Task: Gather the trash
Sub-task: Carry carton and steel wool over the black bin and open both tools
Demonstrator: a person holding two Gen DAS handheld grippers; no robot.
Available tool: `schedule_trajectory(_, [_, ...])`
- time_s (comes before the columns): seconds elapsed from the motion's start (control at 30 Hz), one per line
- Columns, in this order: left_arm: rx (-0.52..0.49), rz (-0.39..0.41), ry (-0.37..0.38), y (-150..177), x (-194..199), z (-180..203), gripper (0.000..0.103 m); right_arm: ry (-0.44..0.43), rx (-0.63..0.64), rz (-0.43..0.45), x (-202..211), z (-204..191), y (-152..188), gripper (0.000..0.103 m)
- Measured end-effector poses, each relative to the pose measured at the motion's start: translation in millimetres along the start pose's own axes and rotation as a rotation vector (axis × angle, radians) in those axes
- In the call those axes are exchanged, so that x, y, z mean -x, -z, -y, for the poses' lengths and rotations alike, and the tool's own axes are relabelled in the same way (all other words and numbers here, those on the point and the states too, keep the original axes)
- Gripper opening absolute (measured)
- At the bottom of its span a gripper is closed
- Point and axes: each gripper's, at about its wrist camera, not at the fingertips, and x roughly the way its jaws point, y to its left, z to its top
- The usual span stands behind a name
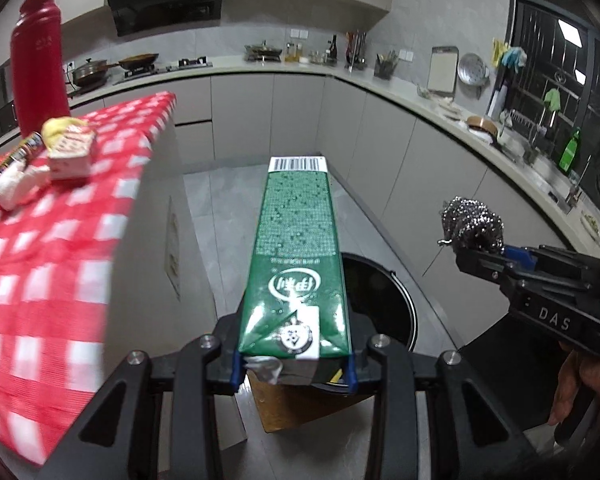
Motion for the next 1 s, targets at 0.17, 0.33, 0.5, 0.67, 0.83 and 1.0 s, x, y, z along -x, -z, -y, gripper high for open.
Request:
schedule_trajectory(0.17, [0.012,-0.027,-0.003,12,-30,16,0.038,-0.029,0.032,-0.04,-34,16,13,0.029])
schedule_trajectory(0.33, [0.007,-0.065,-0.01,26,-60,28,0.038,-0.056,0.072,-0.091,-69,29,26,0.029])
schedule_trajectory(0.5, [0.004,-0.124,-0.003,37,-93,30,0.038,-0.084,0.129,-0.145,-110,38,39,0.03])
schedule_trajectory(0.67, [0.014,-0.166,-0.05,47,-115,22,0.072,-0.025,0.259,-0.163,-153,36,47,0.097])
schedule_trajectory(0.83, [0.083,-0.137,-0.145,49,-100,5,0.091,0.012,0.12,-0.118,-145,75,40,0.103])
schedule_trajectory(1.0, [0.083,-0.103,-0.163,43,-84,16,0.1,0.035,0.078,-0.102,-137,82,28,0.103])
